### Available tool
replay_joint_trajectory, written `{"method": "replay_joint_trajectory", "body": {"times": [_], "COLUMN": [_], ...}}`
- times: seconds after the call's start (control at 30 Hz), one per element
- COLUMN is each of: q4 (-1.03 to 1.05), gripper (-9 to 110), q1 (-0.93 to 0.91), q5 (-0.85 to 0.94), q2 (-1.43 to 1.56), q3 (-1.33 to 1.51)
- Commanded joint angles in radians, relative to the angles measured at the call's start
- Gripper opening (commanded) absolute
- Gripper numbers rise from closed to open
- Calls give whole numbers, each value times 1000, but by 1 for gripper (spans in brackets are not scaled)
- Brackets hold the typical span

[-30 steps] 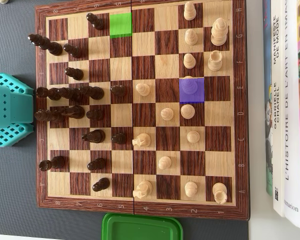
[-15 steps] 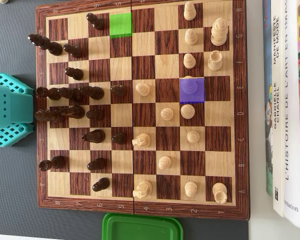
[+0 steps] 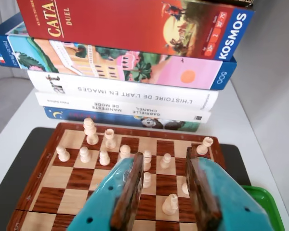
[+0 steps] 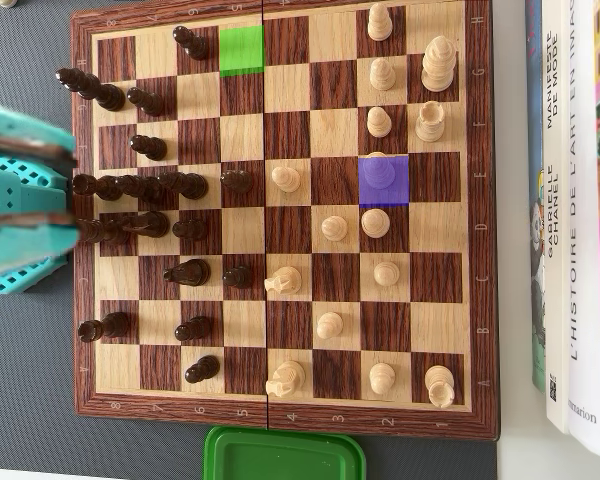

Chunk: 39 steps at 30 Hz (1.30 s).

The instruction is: Play chess

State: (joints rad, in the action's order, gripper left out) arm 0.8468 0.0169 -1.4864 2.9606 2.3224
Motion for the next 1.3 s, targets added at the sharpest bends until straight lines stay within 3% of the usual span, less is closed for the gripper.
{"method": "replay_joint_trajectory", "body": {"times": [0.0, 0.73, 1.27], "q4": [2, 2, -2], "gripper": [14, 14, 14], "q1": [-2, 17, 94], "q5": [0, 0, 2], "q2": [-6, -218, -207], "q3": [-46, -114, 15]}}
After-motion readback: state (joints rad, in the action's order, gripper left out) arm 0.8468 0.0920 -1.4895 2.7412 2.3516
